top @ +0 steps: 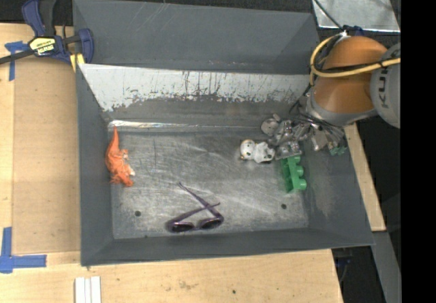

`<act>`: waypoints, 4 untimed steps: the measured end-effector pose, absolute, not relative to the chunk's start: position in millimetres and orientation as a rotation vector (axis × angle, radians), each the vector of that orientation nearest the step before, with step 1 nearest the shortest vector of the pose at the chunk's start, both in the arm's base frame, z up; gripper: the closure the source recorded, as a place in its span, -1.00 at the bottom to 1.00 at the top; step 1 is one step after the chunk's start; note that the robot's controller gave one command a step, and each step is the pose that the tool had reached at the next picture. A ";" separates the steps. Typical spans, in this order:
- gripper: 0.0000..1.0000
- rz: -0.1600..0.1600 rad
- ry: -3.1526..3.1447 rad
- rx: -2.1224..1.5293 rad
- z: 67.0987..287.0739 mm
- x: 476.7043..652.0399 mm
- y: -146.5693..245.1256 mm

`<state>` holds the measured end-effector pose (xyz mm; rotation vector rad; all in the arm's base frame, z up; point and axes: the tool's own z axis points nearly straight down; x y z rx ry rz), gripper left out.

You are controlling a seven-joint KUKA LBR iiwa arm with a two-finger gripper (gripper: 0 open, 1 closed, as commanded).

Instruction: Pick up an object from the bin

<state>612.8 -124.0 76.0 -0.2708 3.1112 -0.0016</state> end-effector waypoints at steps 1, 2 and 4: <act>1.00 0.002 3.132 -0.257 119.9 614.1 -120.9; 1.00 0.001 3.130 -0.266 171.7 599.2 -119.1; -1.00 -0.006 3.072 -0.609 73.0 528.5 -86.9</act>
Offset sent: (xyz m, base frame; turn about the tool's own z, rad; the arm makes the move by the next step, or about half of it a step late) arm -0.0307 0.0058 0.1346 -0.0048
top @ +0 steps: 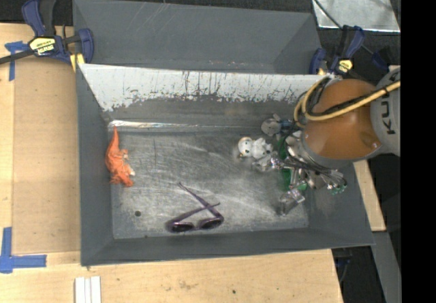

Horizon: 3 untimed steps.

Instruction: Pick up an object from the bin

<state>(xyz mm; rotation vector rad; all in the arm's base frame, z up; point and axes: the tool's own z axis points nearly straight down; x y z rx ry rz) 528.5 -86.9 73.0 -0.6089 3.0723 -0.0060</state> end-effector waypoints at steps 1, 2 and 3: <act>-1.00 0.003 3.102 -0.509 106.4 541.0 -102.5; 1.00 0.012 3.056 -0.624 108.1 584.6 -149.0; -1.00 0.001 3.075 -0.623 103.3 579.1 -156.0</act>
Offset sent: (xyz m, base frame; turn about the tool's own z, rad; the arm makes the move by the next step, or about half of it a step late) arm 0.0492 -0.0705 0.0292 -0.0082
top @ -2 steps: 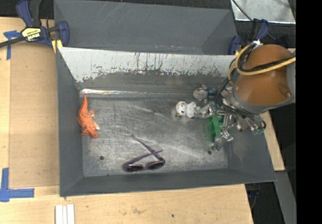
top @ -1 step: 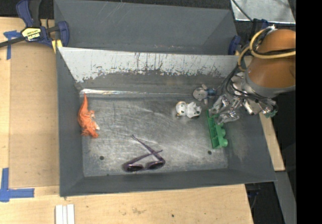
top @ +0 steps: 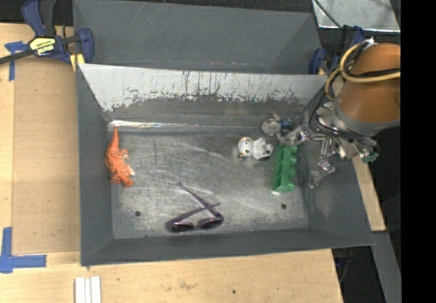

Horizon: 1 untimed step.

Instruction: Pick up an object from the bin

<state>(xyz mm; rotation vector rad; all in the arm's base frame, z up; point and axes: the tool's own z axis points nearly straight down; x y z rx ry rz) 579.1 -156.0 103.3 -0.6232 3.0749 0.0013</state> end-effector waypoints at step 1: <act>-1.00 0.000 3.075 -0.621 103.3 578.9 -156.9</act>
Offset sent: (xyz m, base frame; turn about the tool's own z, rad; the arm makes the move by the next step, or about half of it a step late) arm -0.0060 0.0545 -0.0333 0.0539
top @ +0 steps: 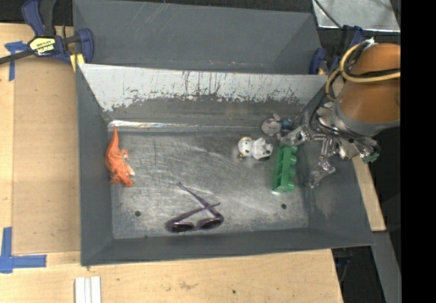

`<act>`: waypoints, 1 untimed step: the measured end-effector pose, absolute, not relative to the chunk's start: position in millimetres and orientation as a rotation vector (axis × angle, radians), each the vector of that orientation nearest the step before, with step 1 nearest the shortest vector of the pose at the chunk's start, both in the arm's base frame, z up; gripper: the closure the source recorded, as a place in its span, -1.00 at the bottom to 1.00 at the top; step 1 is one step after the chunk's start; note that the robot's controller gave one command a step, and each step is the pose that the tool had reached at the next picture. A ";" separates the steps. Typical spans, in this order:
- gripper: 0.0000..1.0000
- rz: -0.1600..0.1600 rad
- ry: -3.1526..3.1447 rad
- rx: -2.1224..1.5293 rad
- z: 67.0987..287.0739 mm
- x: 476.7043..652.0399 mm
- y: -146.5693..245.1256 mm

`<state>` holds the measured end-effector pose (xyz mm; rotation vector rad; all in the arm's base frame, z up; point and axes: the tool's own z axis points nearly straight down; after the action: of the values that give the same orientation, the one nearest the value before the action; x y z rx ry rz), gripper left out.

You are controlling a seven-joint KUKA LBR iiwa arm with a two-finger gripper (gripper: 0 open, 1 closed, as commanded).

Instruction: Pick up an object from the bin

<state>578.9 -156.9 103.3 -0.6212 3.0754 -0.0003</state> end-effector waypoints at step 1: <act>1.00 -0.006 3.076 -0.537 75.5 578.7 -101.5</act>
Offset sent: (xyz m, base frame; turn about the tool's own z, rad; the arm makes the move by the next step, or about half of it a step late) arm 0.0000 0.0000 0.0000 0.0000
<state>578.7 -101.5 75.5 -0.5372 3.0763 -0.0065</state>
